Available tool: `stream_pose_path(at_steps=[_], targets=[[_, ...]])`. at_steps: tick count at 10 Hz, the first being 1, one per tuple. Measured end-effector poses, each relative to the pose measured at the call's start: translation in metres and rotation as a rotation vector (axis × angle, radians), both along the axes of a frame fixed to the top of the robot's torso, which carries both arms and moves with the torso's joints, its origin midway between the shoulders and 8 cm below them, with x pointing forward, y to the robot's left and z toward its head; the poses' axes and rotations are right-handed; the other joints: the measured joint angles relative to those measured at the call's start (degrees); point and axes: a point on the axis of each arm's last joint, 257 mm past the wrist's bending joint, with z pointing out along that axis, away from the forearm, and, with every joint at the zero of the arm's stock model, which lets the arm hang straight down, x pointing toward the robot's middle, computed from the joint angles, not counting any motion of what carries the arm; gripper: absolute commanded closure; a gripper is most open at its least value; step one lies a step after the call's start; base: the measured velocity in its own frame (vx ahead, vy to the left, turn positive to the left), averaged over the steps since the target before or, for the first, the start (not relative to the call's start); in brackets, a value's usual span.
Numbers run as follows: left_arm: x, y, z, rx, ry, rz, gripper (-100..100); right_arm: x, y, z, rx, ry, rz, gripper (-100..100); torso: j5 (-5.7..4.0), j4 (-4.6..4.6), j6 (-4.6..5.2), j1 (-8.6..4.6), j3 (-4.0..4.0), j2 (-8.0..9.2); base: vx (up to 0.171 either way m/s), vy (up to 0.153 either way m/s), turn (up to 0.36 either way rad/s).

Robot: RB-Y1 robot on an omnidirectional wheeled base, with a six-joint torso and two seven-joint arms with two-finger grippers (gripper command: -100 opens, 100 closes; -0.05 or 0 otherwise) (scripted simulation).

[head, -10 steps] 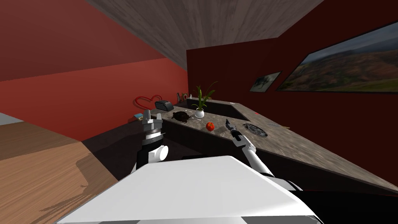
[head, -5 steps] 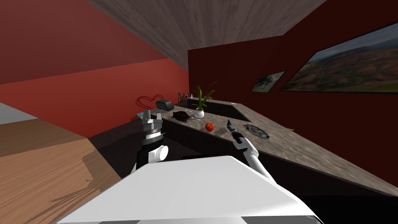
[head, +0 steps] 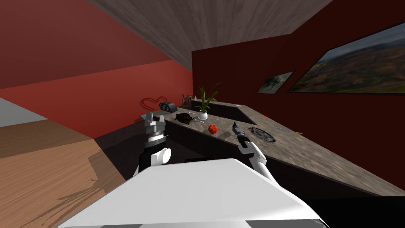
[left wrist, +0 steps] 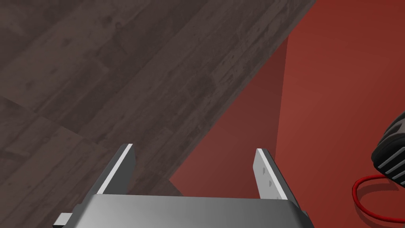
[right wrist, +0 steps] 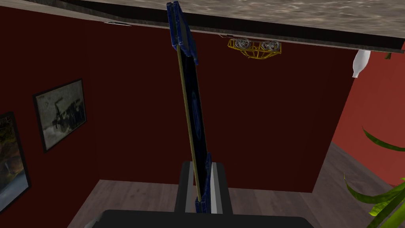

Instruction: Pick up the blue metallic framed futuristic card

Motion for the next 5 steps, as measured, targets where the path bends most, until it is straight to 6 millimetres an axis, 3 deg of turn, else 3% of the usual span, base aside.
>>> stream_pose_path(at_steps=[2, 4, 5], targets=[[0.000, 0.000, 0.000, 0.000, 0.000, 0.000, 0, -0.023, -0.009, 0.003, -0.009, 0.007, -0.056, 100, -0.05, -0.02, 0.08, -0.23, 0.01, 0.04, -0.006, -0.050, 0.028], [0.000, 0.000, 0.000, 0.000, 0.000, 0.000, 0, -0.021, -0.007, 0.021, -0.025, -0.024, -0.054, 100, -0.02, 0.00, 0.04, -0.04, 0.00, 0.00, 0.000, -0.006, -0.003], [0.000, 0.000, 0.000, 0.000, 0.000, 0.000, 0, -0.021, -0.007, 0.023, -0.027, -0.027, -0.053, 0, -0.04, -0.02, 0.04, 0.00, -0.02, -0.01, 0.000, 0.000, 0.000]])
